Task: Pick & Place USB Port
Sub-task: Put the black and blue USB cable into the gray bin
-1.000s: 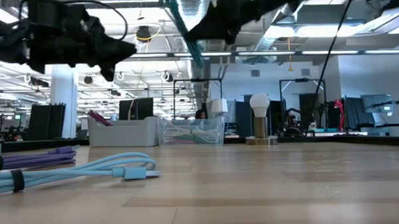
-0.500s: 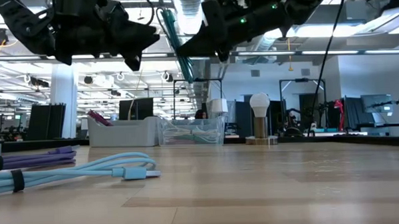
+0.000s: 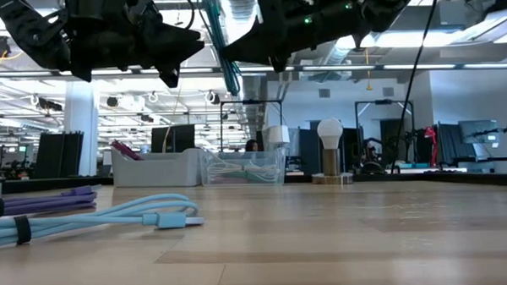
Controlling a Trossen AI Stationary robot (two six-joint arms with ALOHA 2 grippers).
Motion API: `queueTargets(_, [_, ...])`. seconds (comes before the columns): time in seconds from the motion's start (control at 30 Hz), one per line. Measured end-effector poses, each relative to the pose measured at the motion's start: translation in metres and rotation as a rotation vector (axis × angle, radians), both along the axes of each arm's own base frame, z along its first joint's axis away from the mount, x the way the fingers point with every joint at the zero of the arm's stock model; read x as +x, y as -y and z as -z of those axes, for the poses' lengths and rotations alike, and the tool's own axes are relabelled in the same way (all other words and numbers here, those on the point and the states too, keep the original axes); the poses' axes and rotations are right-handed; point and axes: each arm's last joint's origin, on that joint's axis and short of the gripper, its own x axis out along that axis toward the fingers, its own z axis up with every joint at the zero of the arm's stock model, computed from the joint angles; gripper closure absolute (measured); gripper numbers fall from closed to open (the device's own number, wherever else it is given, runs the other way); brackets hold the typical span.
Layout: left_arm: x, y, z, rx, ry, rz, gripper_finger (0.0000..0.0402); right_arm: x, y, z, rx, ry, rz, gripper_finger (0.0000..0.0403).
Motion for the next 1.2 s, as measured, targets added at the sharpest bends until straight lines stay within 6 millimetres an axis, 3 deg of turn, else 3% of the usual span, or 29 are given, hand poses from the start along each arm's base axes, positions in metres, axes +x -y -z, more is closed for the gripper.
queueTargets(0.33, [0.000,0.000,-0.002,0.002,0.022,-0.020,0.0311,0.001,0.000,0.001,0.003,0.005,-0.009,0.0403])
queueTargets(0.6, [0.001,0.009,-0.004,0.007,0.046,0.025,0.0311,0.024,-0.002,0.019,0.044,-0.029,-0.038,0.0403])
queueTargets(0.73, [0.001,0.011,-0.005,0.012,0.056,0.037,0.0311,0.033,-0.004,0.018,0.043,-0.021,-0.047,0.0403])
queueTargets(1.03, [0.001,0.011,-0.006,0.013,0.060,0.036,0.0312,0.033,-0.004,0.014,0.035,-0.015,-0.044,0.0403])
queueTargets(1.2, [0.001,0.011,-0.005,0.012,0.057,0.036,0.0338,0.033,-0.004,0.014,0.034,-0.012,-0.045,0.0403])
